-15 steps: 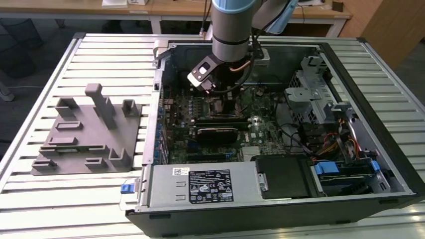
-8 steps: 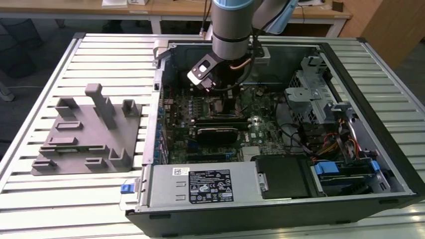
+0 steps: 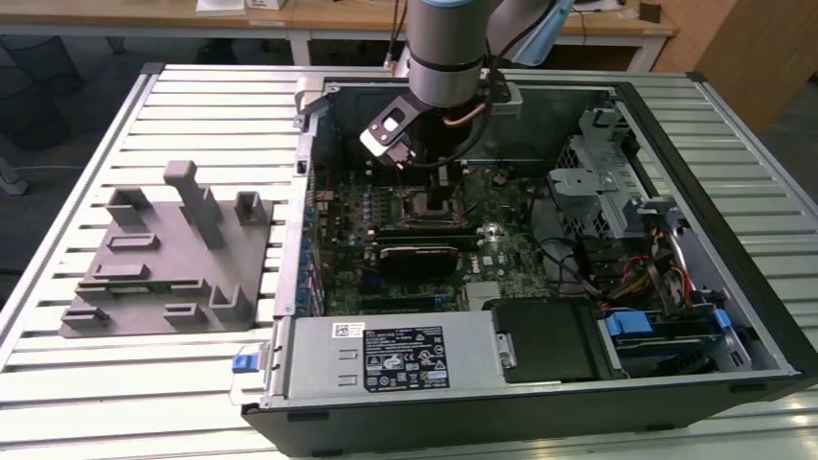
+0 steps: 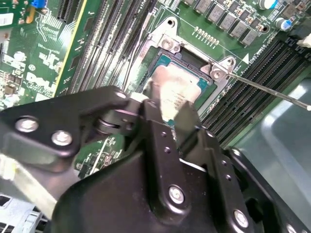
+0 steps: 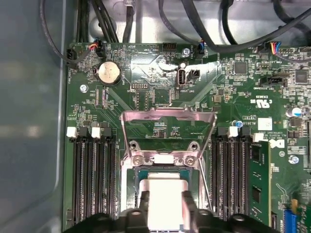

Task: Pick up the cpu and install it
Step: 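Place the cpu into insertion slot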

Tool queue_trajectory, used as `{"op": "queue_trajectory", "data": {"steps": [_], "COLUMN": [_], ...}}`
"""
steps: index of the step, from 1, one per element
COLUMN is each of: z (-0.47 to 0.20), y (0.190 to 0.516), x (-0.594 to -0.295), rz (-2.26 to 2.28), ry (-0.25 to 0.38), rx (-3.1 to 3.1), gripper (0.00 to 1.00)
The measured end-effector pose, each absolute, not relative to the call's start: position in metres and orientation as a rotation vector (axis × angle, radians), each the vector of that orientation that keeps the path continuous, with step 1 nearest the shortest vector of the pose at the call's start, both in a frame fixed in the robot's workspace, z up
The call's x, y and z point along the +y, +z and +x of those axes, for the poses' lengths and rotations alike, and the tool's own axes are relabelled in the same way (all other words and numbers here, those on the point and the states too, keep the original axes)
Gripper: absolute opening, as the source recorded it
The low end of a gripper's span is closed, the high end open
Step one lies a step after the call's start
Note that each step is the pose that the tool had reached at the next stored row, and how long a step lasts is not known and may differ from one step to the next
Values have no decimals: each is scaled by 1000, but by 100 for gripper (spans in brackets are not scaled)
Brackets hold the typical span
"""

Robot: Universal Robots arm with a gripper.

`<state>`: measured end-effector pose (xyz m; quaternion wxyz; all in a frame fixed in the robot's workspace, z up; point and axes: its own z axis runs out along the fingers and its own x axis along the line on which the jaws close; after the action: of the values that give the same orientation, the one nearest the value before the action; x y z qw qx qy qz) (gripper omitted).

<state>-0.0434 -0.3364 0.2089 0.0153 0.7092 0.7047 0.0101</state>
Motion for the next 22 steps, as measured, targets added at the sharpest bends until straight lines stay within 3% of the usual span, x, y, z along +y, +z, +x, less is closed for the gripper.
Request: {"op": "queue_trajectory", "data": {"steps": [1, 4, 9, 22], "z": [-43, -43, -43, -43], "y": [210, 211, 213, 218], "x": [-336, -336, -336, -336], "rz": [2206, 2206, 2205, 2204], "ry": [31, 29, 28, 27], "rx": [2192, 2192, 2191, 2191], "gripper": [42, 24, 11, 11]}}
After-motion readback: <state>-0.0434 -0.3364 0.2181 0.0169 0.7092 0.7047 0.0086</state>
